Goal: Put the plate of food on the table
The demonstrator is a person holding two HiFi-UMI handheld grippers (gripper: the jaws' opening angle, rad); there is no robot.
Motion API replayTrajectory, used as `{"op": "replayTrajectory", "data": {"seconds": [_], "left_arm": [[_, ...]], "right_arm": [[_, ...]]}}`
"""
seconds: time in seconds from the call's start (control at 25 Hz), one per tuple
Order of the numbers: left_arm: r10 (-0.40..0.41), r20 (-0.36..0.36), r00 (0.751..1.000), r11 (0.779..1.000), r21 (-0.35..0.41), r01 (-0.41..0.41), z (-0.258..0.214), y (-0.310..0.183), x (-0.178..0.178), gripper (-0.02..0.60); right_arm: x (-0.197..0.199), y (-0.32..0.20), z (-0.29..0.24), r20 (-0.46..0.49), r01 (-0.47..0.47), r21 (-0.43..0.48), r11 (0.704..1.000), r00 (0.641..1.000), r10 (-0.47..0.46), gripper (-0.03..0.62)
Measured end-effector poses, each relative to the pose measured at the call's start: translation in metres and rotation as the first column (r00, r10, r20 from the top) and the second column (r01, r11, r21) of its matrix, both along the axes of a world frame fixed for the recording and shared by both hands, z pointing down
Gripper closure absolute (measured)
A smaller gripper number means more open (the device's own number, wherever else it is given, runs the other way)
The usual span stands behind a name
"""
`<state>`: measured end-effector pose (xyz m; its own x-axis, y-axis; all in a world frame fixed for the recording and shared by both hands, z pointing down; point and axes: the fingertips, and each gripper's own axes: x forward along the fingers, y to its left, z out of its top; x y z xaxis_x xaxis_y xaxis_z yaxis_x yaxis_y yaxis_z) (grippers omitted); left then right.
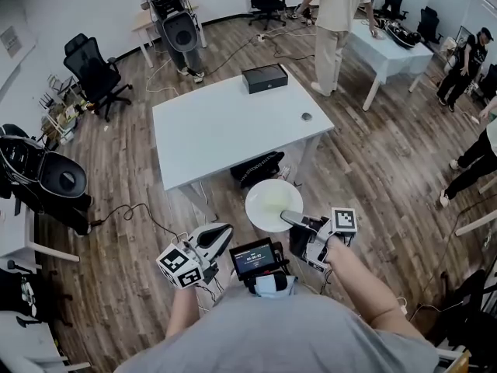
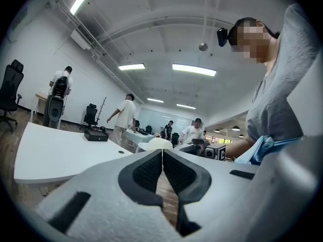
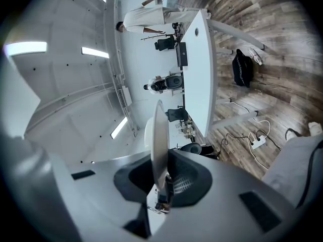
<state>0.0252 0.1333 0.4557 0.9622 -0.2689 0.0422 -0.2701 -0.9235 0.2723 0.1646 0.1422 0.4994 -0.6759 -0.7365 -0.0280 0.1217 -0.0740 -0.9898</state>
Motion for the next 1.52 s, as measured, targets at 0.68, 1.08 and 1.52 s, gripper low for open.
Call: {"op": "replayTrajectory", "data": {"seconds": [0.68, 1.08, 1.52], "left_arm": [[-0.064, -0.012, 0.998, 0.998, -0.027, 0.064, 0.009, -0.104, -0.036, 0.561], [-0.042, -0.029, 0.999, 0.999, -0.033, 0.041, 0.002, -0.207, -0.053, 0.561], [0.003, -0.049, 0.999, 1.0, -0.02, -0.004, 0.004, -0.278, -0.069, 0.561]], "right_arm": [[-0.035, -0.102, 0.002, -0.02, 0.058, -0.005, 0.998, 0.998, -0.058, 0.542], [-0.059, -0.202, -0.009, -0.031, 0.057, 0.003, 0.998, 0.998, -0.057, 0.542], [-0.074, -0.273, -0.014, -0.035, 0.036, 0.046, 0.998, 0.999, -0.034, 0.543]]}}
